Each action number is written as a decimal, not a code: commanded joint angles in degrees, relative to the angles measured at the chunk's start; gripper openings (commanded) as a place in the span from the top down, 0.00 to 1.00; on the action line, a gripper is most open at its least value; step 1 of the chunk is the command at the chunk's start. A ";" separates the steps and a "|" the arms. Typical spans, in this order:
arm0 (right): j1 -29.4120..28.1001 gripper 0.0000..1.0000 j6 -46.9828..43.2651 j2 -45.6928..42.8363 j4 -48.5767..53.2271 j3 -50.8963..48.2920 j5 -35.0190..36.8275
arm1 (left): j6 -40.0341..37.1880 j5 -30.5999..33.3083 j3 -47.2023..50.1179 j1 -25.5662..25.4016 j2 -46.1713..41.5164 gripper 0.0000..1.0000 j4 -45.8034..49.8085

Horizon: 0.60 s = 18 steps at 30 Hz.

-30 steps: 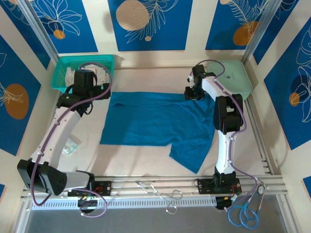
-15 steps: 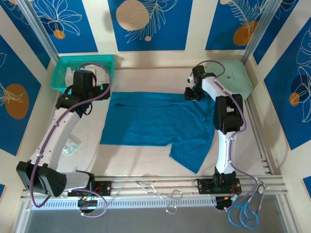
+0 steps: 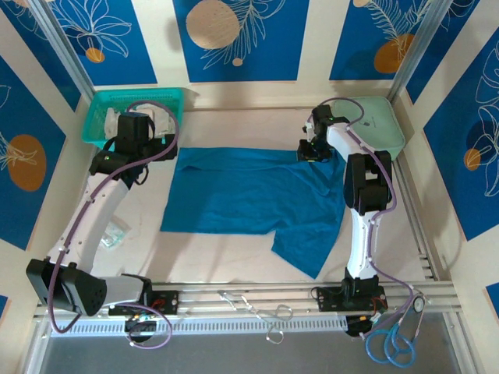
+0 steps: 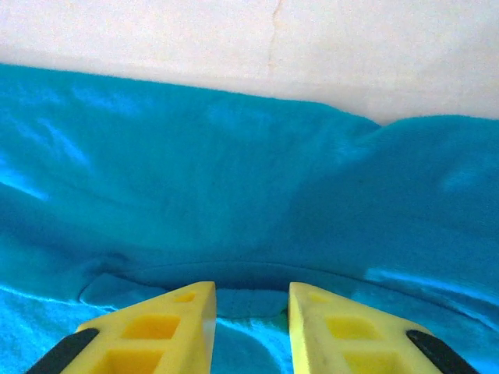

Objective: Fold and stack the t-shirts

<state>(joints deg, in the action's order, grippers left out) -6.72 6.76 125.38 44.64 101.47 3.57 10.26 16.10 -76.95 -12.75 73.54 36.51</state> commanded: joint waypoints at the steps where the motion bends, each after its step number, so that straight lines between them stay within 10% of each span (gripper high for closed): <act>1: 0.55 0.71 0.58 -0.63 1.97 -1.01 -4.03 | 0.90 -0.98 0.39 0.28 -0.78 0.01 0.57; 18: 0.92 0.97 2.61 -3.95 2.03 -4.69 -7.00 | 0.73 -1.33 0.19 0.32 -1.25 0.01 0.70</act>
<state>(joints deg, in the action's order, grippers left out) -5.87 8.32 125.10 45.69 97.76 -1.10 10.46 15.44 -76.95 -12.75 73.54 36.51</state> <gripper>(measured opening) 0.056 0.995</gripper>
